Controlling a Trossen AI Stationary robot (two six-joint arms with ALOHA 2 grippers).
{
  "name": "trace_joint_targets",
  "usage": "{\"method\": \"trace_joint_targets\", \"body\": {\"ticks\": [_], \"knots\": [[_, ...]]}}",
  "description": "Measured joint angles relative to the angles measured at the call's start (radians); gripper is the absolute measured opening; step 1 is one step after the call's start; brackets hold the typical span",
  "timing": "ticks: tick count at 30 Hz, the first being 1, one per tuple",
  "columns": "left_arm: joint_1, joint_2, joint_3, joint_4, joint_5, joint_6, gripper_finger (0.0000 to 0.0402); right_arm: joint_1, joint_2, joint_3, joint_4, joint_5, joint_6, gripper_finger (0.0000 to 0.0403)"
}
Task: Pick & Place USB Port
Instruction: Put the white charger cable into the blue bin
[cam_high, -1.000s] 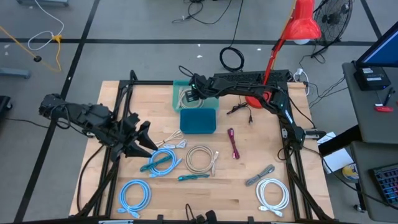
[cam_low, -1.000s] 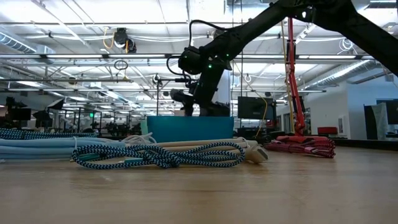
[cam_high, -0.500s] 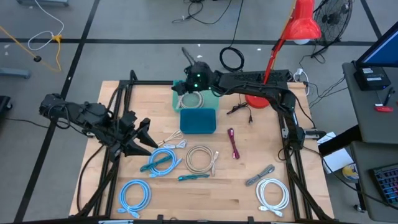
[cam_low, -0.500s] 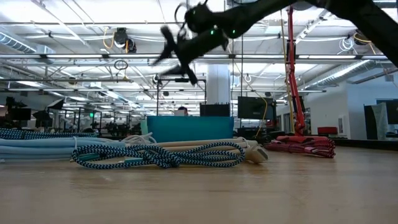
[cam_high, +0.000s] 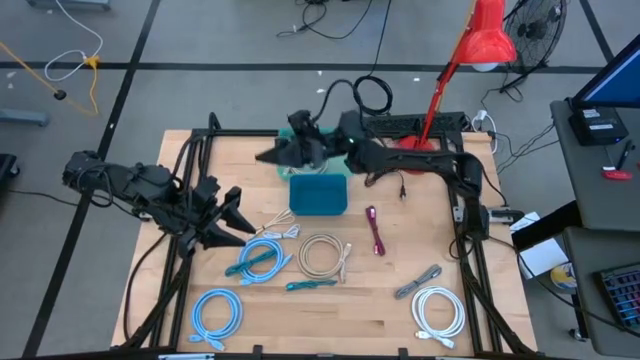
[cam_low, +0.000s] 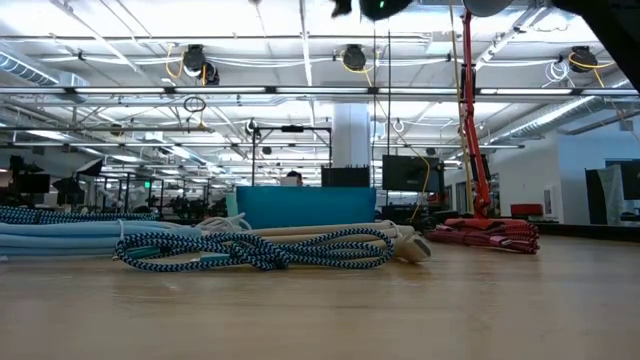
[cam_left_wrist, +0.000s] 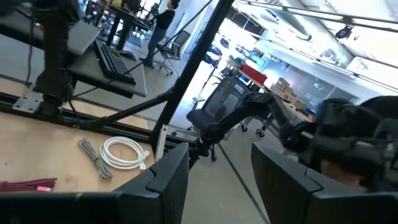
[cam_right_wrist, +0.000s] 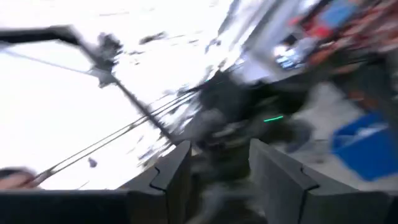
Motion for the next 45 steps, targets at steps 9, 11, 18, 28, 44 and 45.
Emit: {"method": "trace_joint_targets", "body": {"ticks": [9,11,18,28,44,45], "knots": [[0.042,0.0,0.0,-0.009,0.006,0.0,0.0179,0.184,-0.246,0.0,-0.797,0.182,-0.414,0.0118],[0.05,0.0,0.0,-0.009,0.009,0.0,0.0179,0.22,-0.313,0.0,-1.074,0.373,-0.492,0.0115],[0.081,0.0,0.0,-0.01,0.009,0.004,0.0179,0.344,-0.456,0.0,-1.811,0.866,-0.311,0.0124],[0.112,0.0,0.0,-0.187,-0.059,-0.104,0.0179,0.453,-0.471,-0.108,-2.222,0.892,-0.034,0.0157],[0.07,0.422,0.0,-0.738,-0.254,-0.199,0.0179,0.562,-0.474,-0.479,-2.009,0.819,0.061,0.0162],[0.07,0.456,0.0,-0.728,-0.252,-0.185,0.0179,0.567,-0.473,-0.488,-1.991,0.817,0.069,0.0162]]}}
